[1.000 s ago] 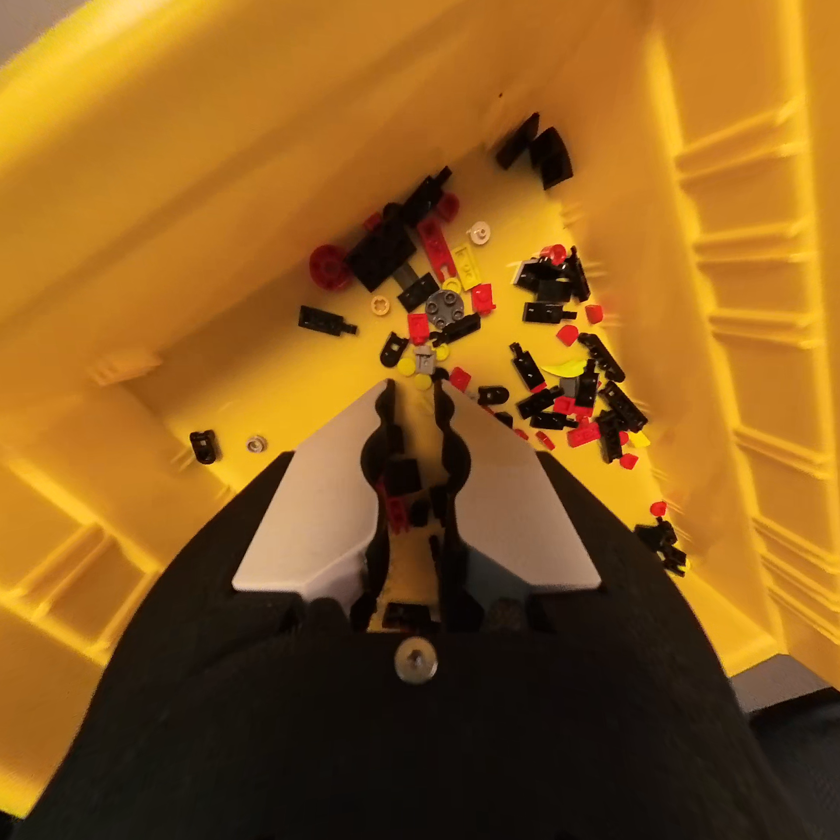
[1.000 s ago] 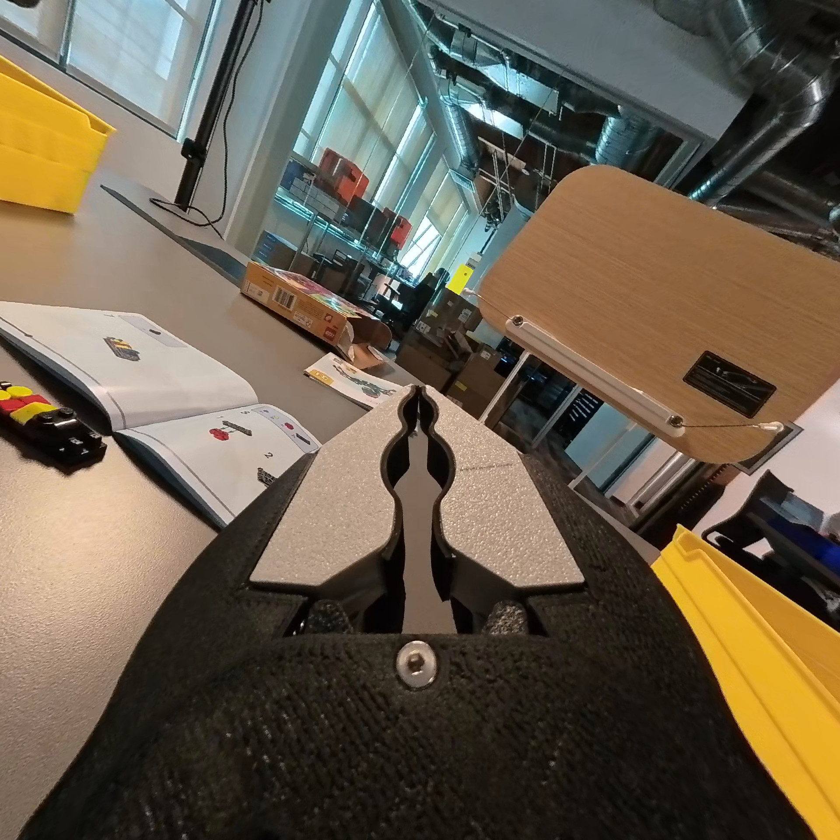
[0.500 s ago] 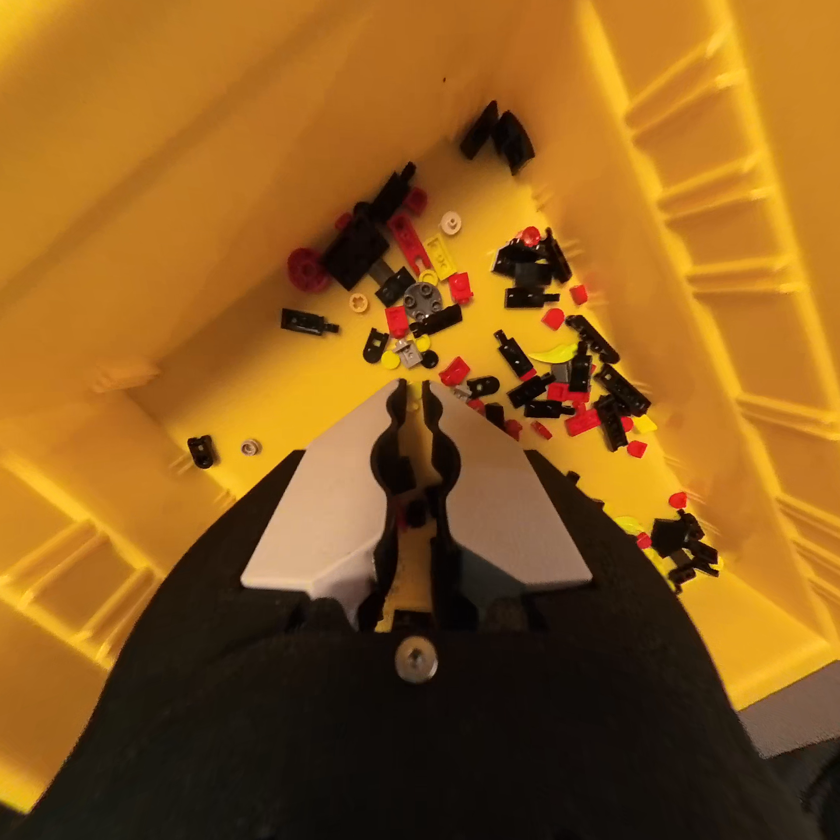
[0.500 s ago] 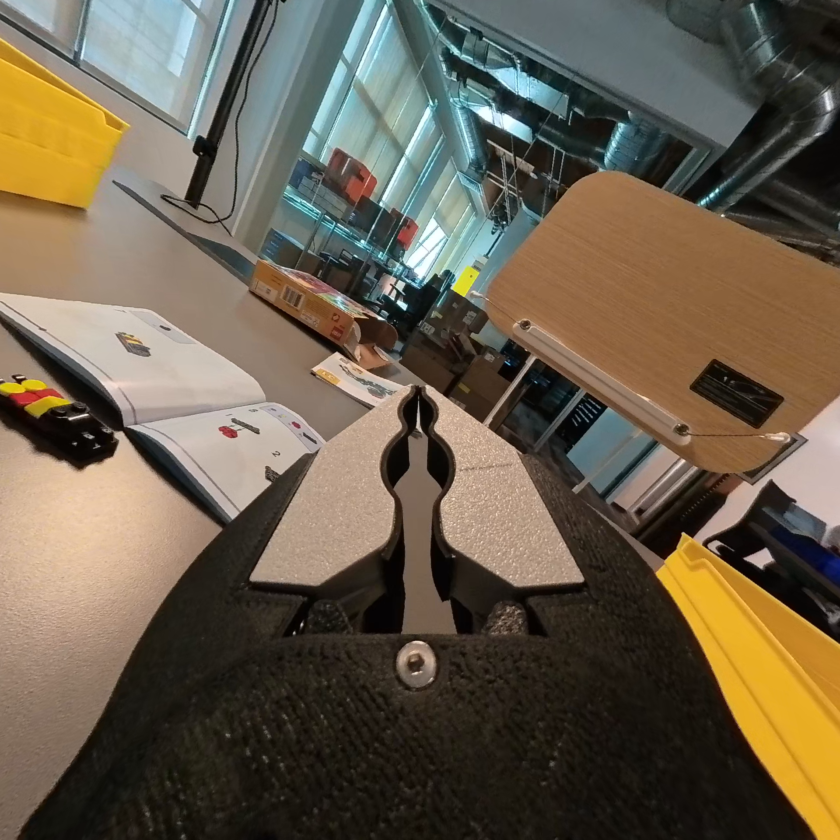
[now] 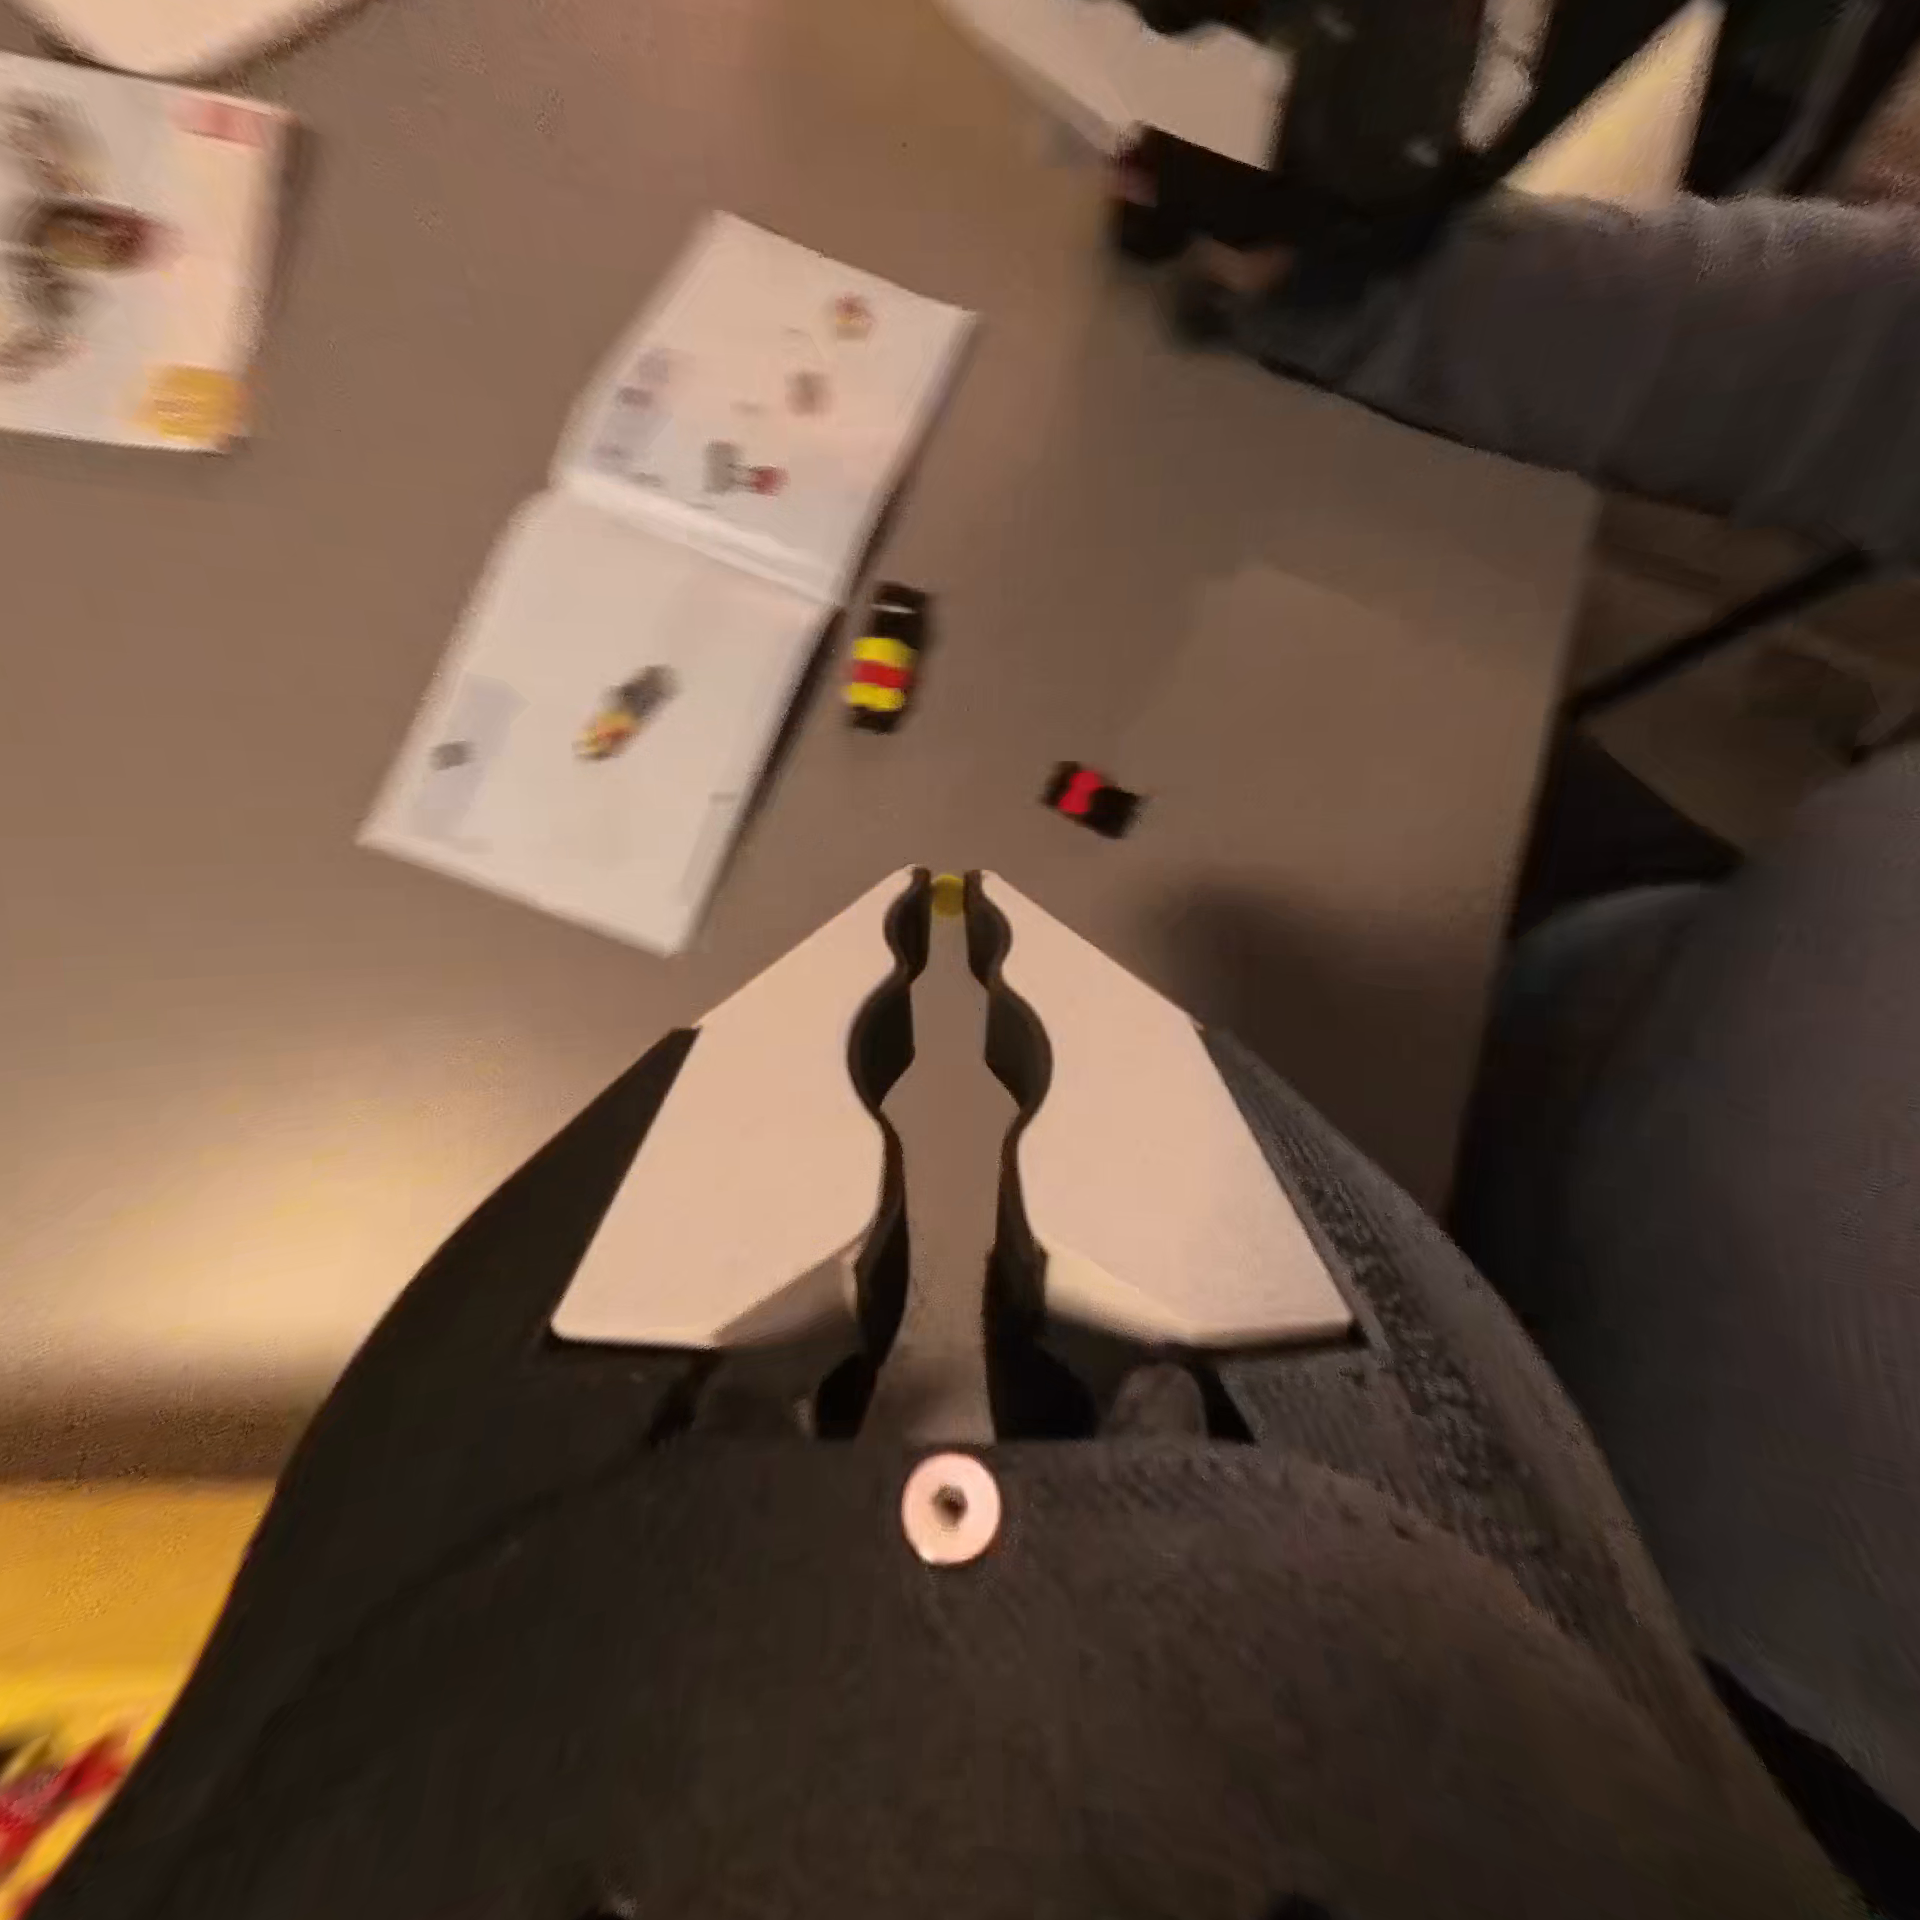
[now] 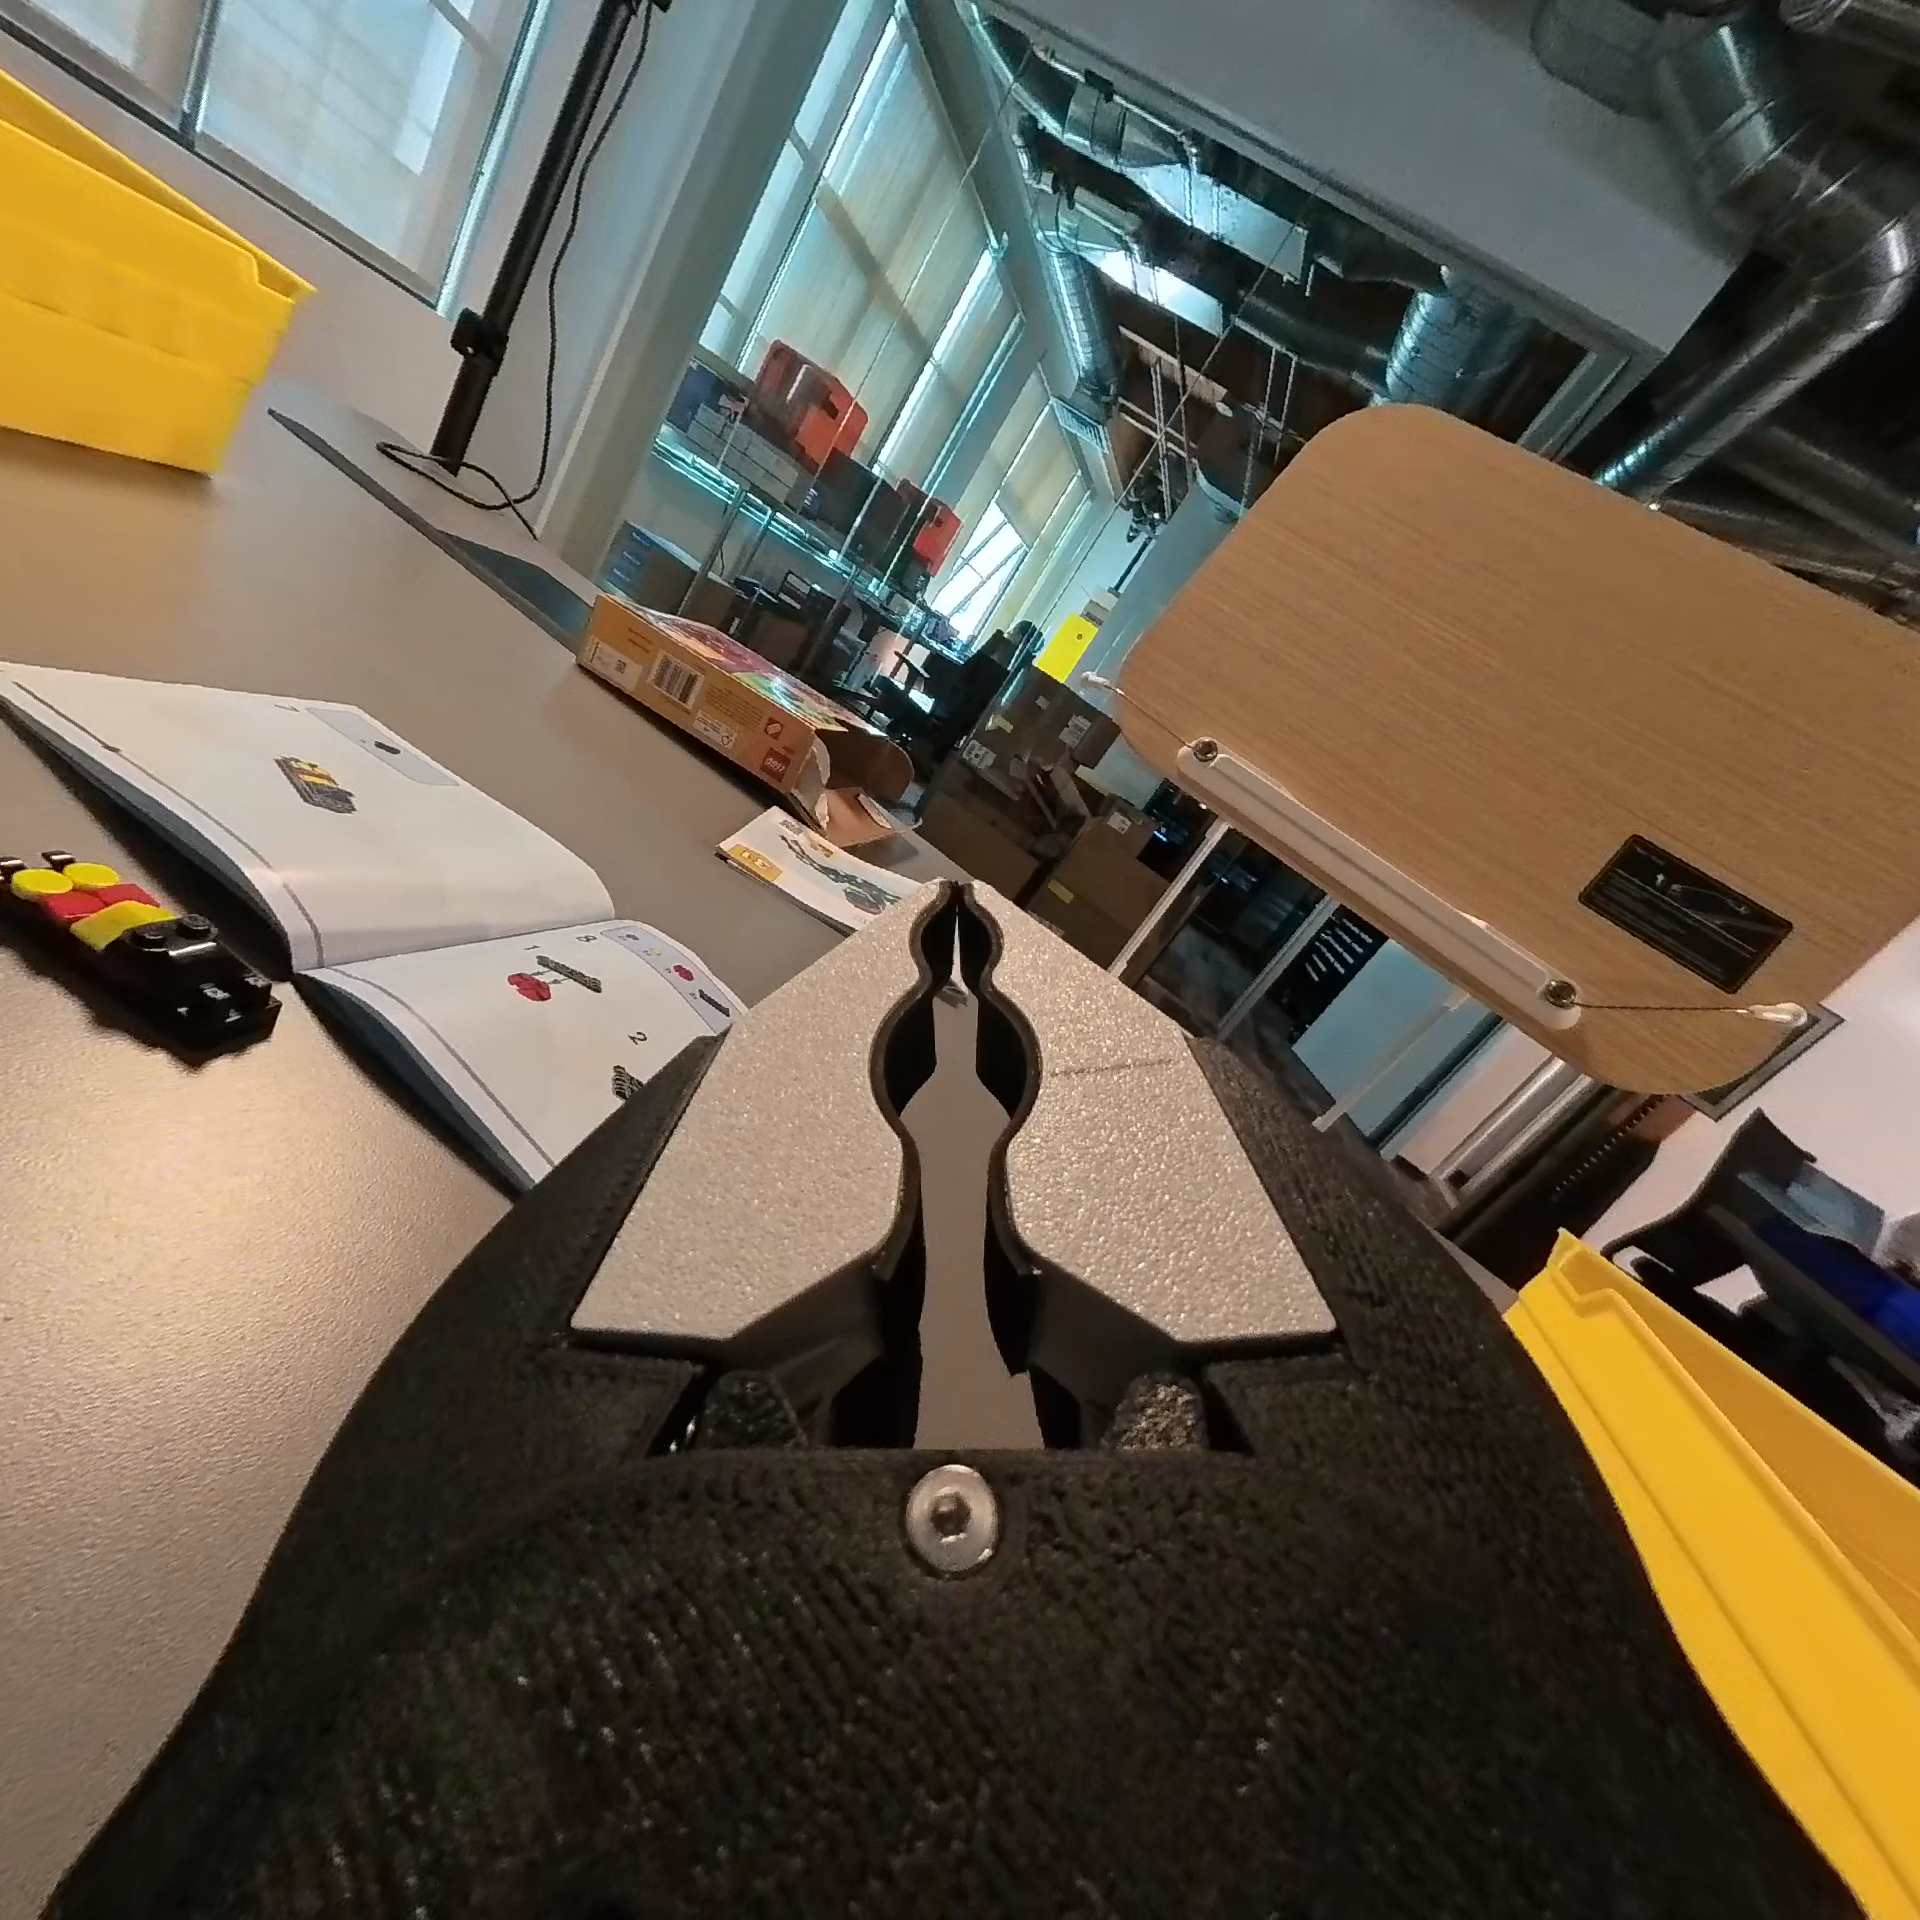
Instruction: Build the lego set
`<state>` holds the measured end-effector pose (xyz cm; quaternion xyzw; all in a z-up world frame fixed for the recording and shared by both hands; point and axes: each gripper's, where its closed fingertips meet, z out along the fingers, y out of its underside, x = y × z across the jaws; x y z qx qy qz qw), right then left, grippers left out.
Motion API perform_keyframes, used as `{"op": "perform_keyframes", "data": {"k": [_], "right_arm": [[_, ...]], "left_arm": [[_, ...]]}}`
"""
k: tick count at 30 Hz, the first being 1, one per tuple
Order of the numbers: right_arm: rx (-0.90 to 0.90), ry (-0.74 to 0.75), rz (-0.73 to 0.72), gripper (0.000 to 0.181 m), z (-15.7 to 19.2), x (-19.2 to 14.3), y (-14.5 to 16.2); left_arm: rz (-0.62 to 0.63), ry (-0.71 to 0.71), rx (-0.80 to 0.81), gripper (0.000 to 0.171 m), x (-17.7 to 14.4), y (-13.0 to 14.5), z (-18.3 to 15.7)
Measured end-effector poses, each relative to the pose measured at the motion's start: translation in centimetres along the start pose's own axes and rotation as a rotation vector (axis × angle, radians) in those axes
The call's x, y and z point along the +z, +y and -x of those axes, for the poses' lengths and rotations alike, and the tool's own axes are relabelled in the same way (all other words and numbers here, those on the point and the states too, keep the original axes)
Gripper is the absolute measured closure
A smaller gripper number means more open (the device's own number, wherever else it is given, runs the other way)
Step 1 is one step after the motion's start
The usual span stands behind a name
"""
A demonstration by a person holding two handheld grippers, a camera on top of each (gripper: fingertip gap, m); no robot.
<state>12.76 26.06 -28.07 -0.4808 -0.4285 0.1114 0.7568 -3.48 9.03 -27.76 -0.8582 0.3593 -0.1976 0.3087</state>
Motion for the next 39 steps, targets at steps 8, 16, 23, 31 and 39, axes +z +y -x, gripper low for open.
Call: {"op": "perform_keyframes", "data": {"k": [8,16,23,31,39], "right_arm": [[-0.001,-0.009,0.0,0.181,0.1,0.0,0.0],[-0.006,-0.025,-0.001,0.181,0.4,0.1,0.0],[-0.012,-0.029,0.003,0.181,0.6,0.1,0.0],[-0.018,-0.035,0.005,0.181,0.7,0.2,0.0],[-0.023,-0.033,0.01,0.181,0.7,0.2,0.1]], "left_arm": [[0.286,0.114,0.085,0.166,8.4,4.9,-3.2],[0.361,0.092,0.059,0.146,9.4,6.9,-2.3],[0.165,0.069,-0.057,0.106,5.1,2.9,-0.2],[0.02,-0.383,-0.323,0.149,-7.6,3.3,14.5],[-0.025,-0.197,-0.806,0.144,-9.5,9.6,21.6]]}}
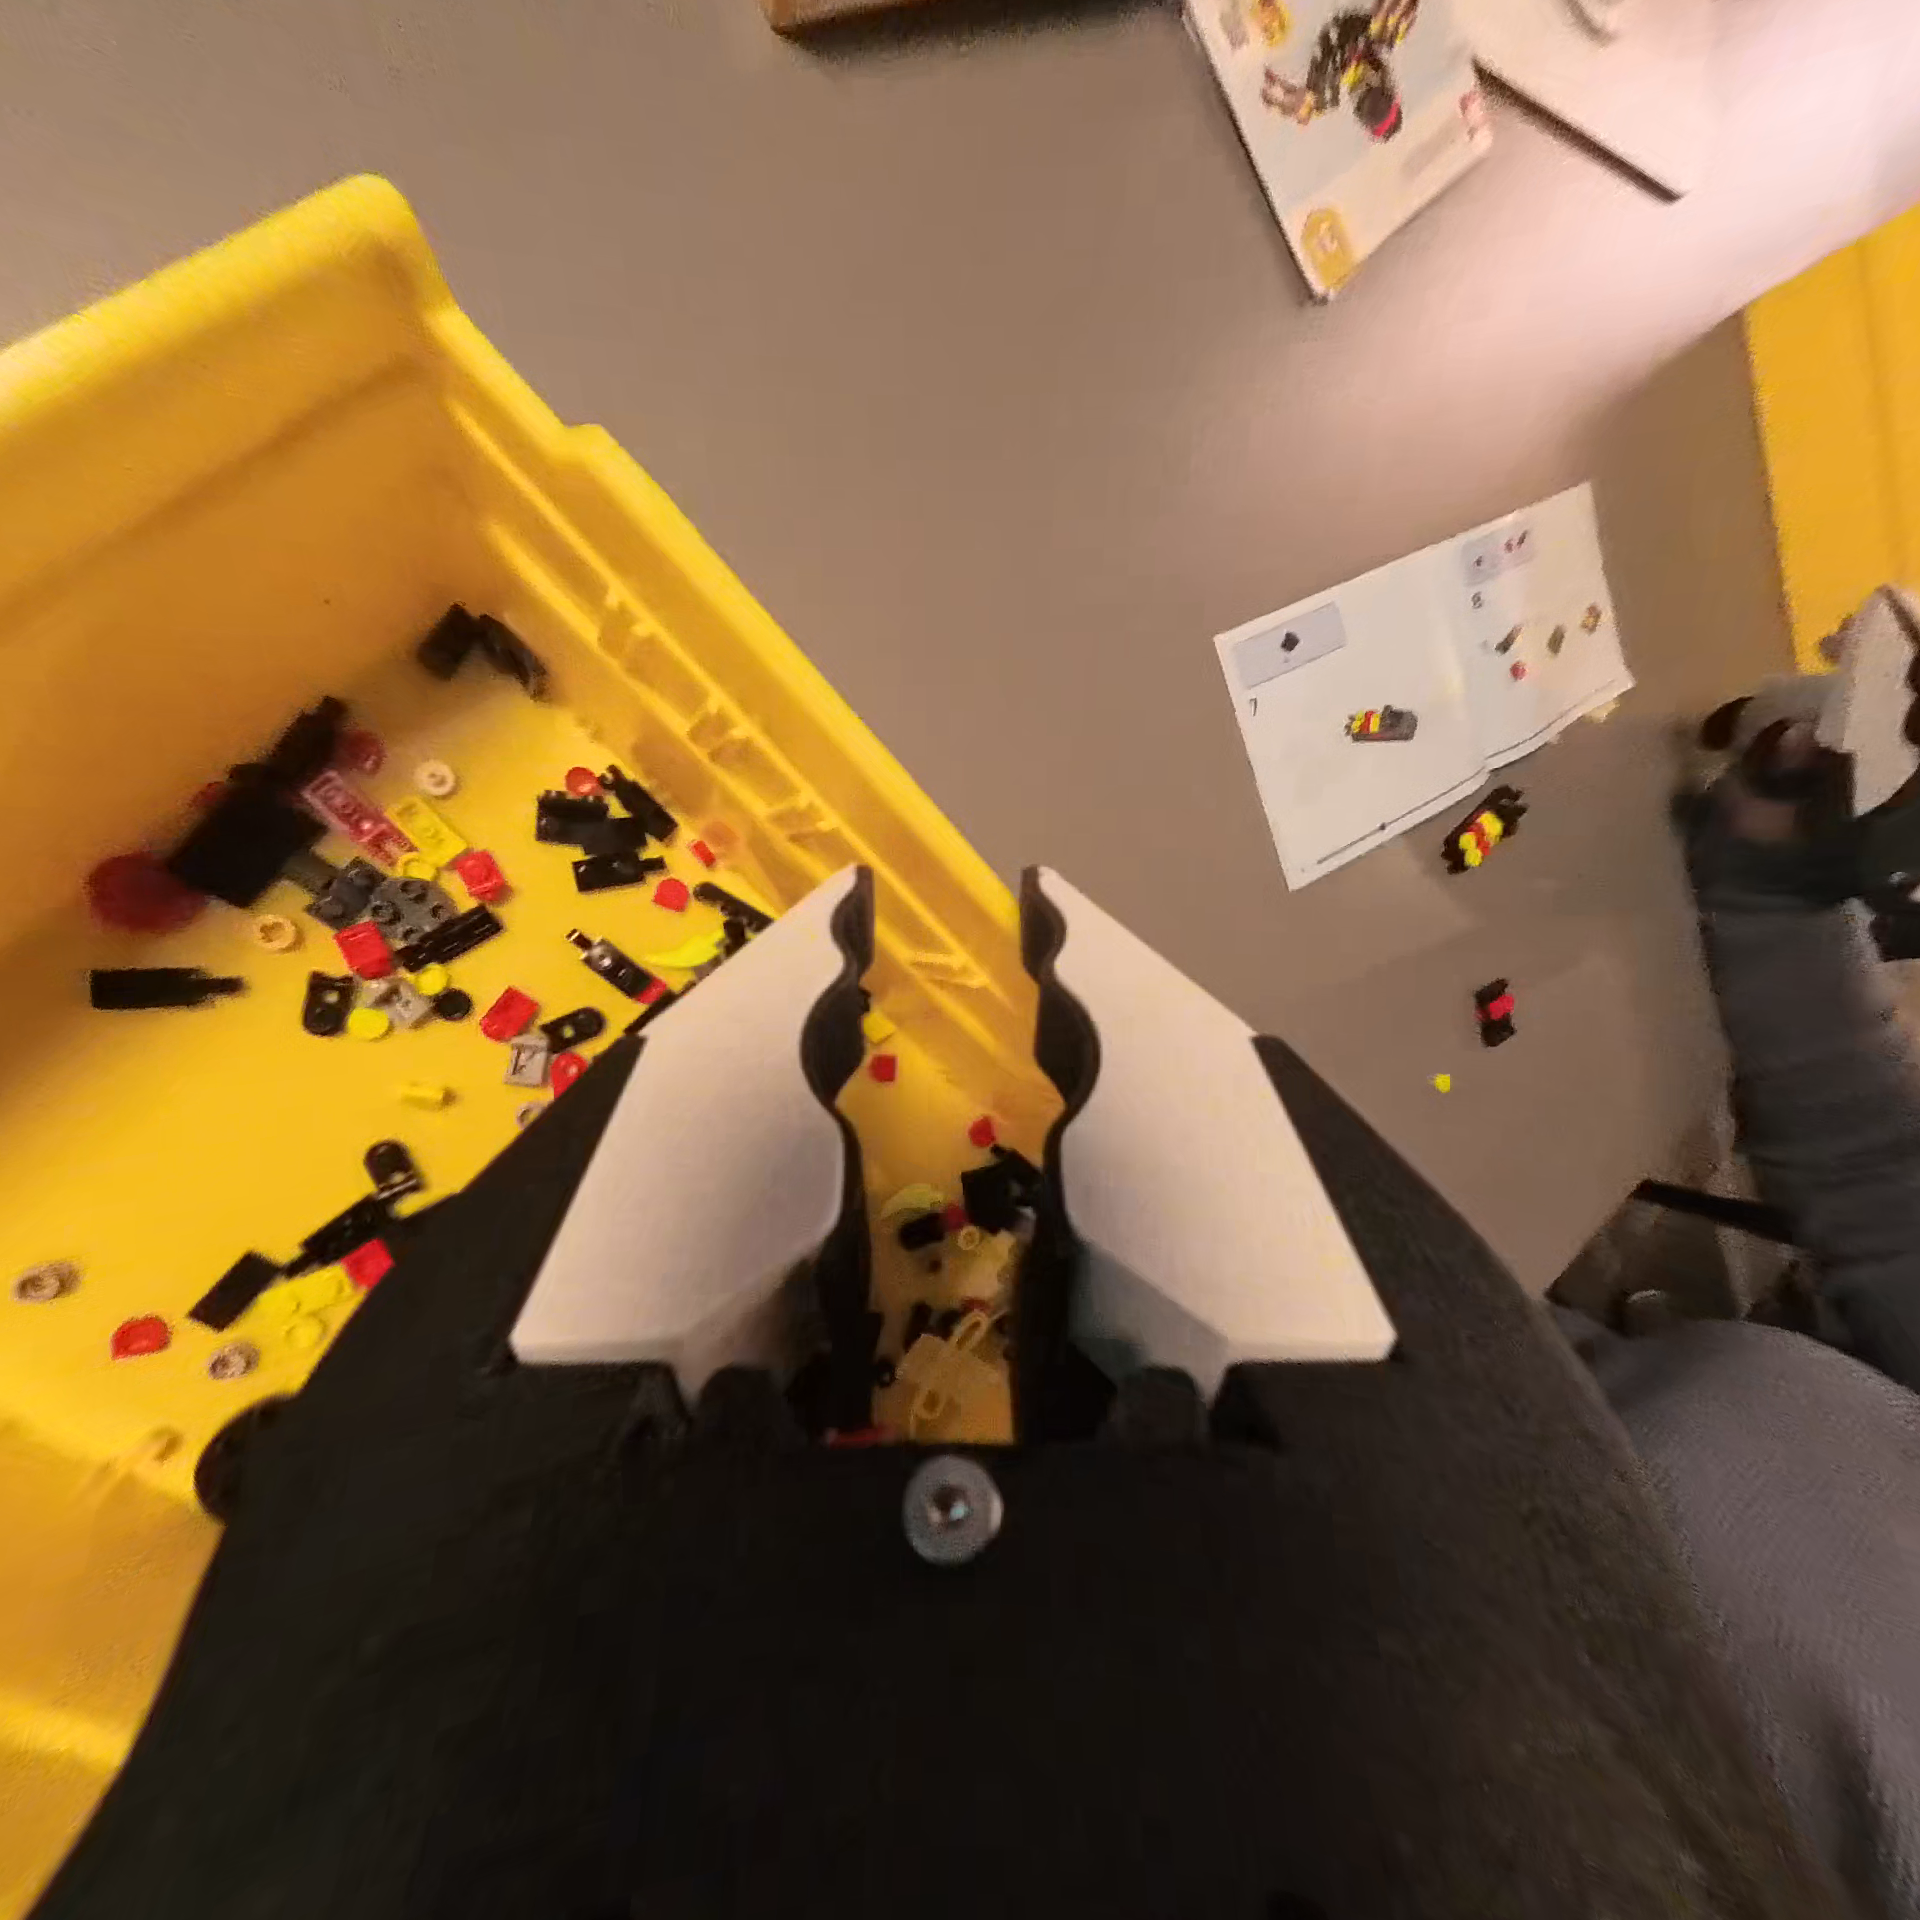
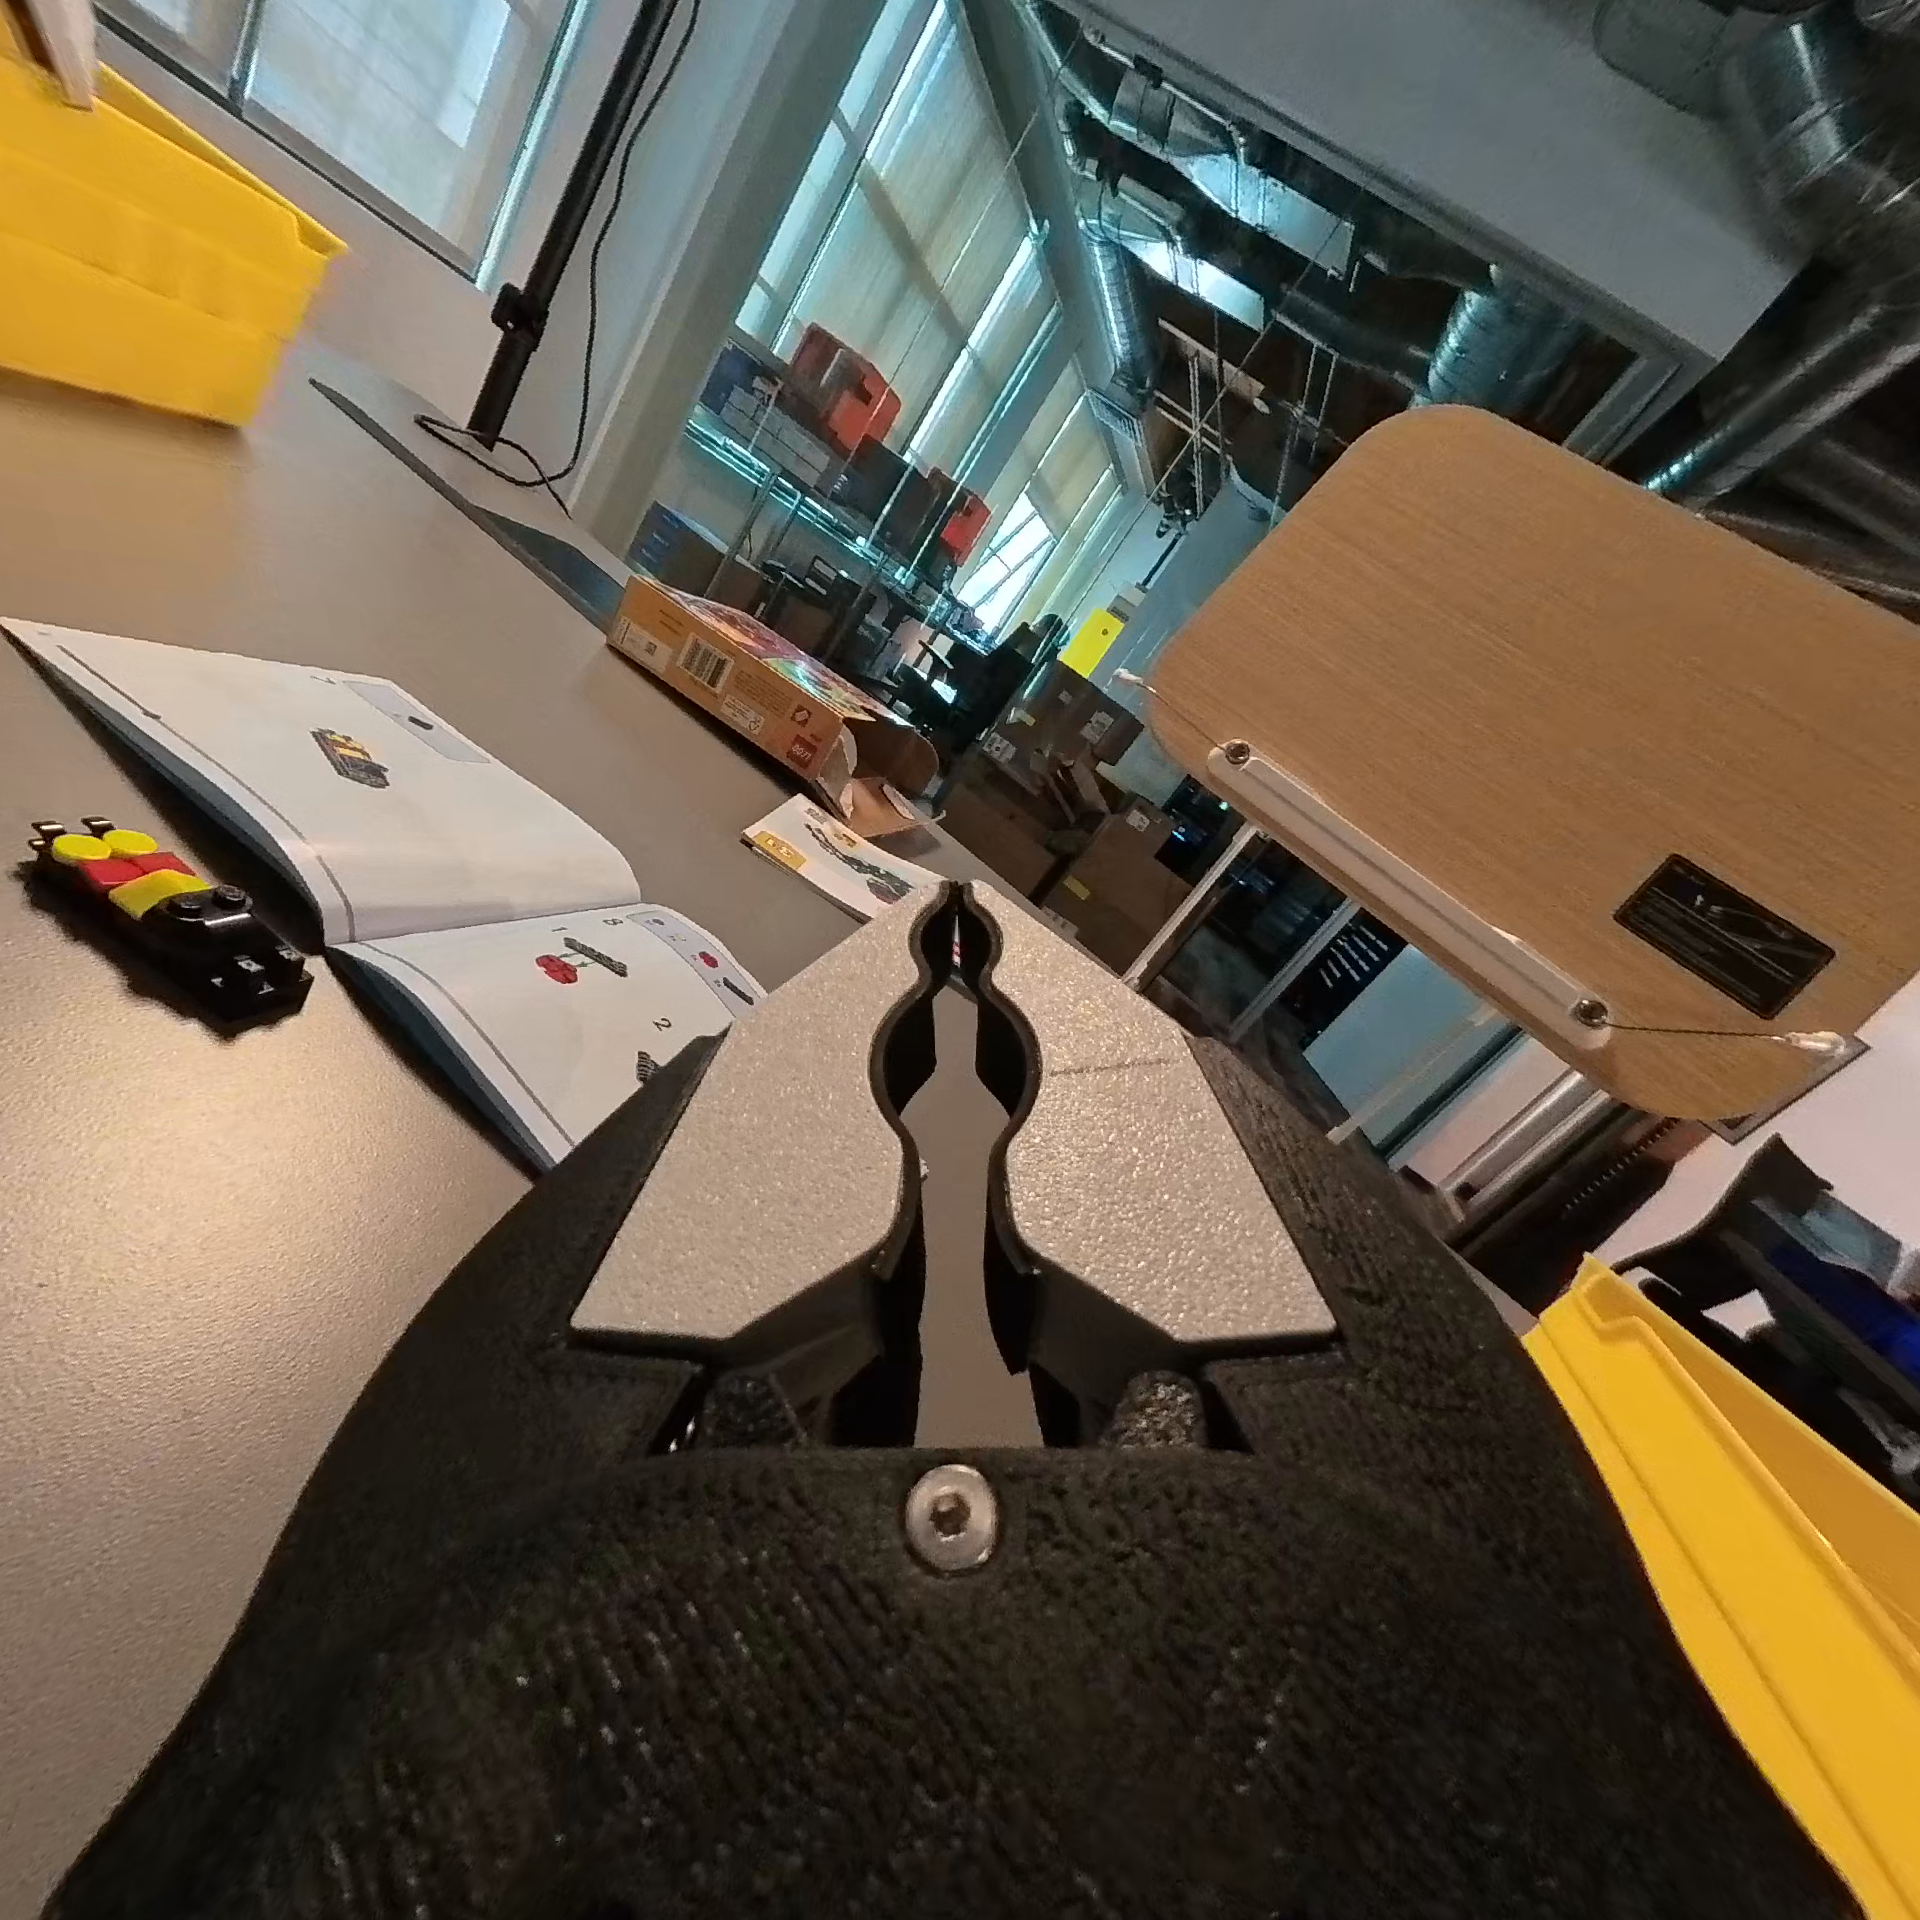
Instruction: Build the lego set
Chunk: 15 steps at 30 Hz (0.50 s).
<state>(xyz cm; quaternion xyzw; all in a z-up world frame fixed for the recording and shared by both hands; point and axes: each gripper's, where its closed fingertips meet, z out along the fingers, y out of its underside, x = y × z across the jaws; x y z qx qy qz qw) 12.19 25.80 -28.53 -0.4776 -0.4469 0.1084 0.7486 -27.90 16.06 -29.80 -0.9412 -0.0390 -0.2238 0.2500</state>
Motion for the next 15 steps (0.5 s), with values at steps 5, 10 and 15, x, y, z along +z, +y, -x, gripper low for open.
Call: {"op": "perform_keyframes", "data": {"k": [5,10,15], "right_arm": [[0.003,-0.001,0.0,0.181,0.0,0.0,0.0],[0.002,-0.003,0.001,0.181,0.0,0.0,0.0],[-0.003,-0.009,0.003,0.181,0.2,0.1,0.1]], "left_arm": [[-0.123,0.096,-0.083,0.149,-1.3,-1.6,1.0],[-0.25,0.01,-0.195,0.154,-3.7,-2.6,5.7],[0.03,-0.294,-0.273,0.158,-2.3,2.7,12.8]]}}
